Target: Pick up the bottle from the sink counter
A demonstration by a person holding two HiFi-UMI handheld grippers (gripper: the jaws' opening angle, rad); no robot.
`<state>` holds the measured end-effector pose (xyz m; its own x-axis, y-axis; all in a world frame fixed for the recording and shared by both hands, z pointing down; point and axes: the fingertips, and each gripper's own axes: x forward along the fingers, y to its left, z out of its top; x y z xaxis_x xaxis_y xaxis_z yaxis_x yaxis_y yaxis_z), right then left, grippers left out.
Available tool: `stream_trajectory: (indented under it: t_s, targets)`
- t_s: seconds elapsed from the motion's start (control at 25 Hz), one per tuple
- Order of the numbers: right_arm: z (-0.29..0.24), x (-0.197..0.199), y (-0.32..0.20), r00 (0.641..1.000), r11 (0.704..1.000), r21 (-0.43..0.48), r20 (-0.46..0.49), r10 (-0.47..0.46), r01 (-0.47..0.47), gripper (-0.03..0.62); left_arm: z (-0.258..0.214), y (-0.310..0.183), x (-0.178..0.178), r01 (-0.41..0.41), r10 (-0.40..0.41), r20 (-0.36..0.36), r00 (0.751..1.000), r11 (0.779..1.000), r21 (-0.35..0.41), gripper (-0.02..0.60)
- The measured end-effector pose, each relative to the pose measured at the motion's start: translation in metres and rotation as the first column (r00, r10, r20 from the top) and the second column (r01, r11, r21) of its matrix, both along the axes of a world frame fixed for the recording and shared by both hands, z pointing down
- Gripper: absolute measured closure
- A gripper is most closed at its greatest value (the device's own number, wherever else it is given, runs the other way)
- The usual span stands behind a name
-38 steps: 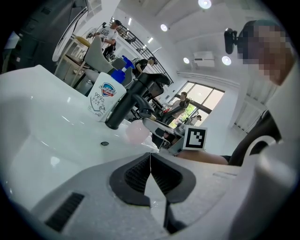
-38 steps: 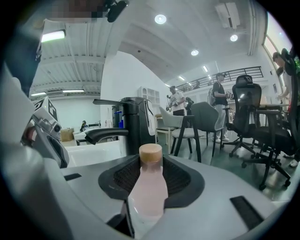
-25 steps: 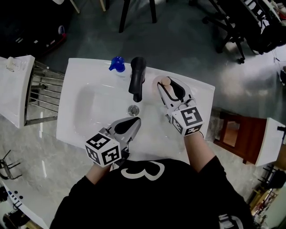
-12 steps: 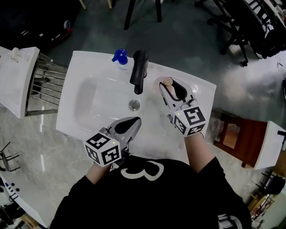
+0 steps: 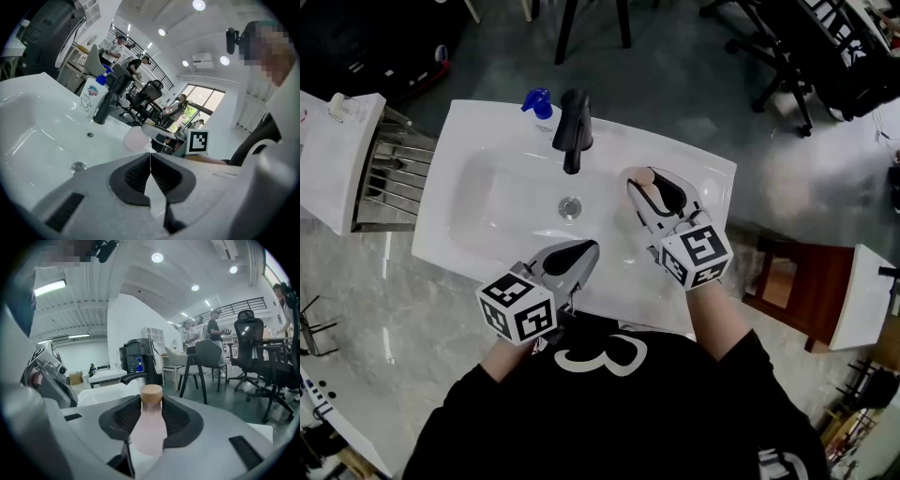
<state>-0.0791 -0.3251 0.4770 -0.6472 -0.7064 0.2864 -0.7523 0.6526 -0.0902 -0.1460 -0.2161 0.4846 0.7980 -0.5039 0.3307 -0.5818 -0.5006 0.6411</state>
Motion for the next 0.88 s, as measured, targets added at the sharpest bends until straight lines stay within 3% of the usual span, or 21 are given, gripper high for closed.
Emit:
stream_trajectory:
  t_s: [0.88]
  targets:
    - [-0.048, 0.069, 0.111, 0.999, 0.999, 0.023, 0.032, -0.033, 0.033, 0.456, -0.053, 0.074, 0.072, 0.007, -0.010, 0.026, 1.000, 0.993, 0.117, 0.566]
